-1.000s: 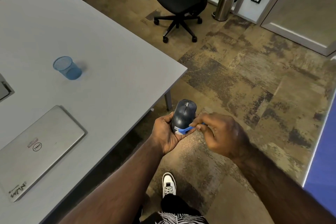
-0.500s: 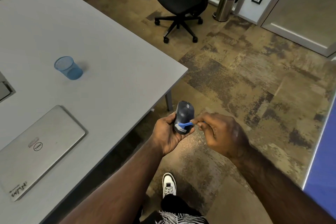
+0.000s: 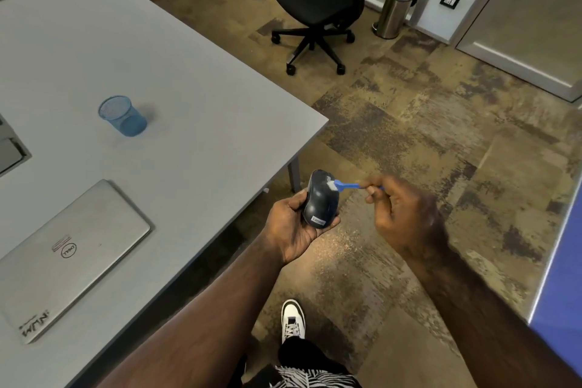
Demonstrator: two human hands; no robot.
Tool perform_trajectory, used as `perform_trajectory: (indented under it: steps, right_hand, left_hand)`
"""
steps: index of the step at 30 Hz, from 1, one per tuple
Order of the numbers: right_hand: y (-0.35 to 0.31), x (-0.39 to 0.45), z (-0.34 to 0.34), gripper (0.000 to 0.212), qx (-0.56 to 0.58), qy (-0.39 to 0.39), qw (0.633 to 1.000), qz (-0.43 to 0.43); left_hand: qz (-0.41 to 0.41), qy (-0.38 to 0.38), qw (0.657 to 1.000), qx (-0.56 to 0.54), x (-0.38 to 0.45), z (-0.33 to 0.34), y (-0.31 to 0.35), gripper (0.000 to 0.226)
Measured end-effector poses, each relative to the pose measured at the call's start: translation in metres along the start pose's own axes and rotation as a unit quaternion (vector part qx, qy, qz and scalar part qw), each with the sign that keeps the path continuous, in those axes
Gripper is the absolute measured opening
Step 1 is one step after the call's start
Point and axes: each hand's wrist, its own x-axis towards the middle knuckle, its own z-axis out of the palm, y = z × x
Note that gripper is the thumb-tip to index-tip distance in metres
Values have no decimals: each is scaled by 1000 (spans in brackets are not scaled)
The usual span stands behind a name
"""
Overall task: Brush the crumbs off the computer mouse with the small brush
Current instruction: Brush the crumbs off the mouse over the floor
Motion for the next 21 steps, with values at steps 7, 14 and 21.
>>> perform_trajectory:
  steps: [7, 14, 21]
  right_hand:
    - [11, 9, 7, 20, -35, -10, 998, 47]
    - [9, 6, 9, 21, 27, -49, 997, -45]
    - [-2, 15, 21, 24, 30, -43, 996, -72]
  left_hand:
    - [-15, -19, 1000, 2, -3, -2, -1, 46]
    - [-13, -11, 1000, 3, -3, -10, 4, 47]
    - [0, -10, 1000, 3, -6, -11, 12, 46]
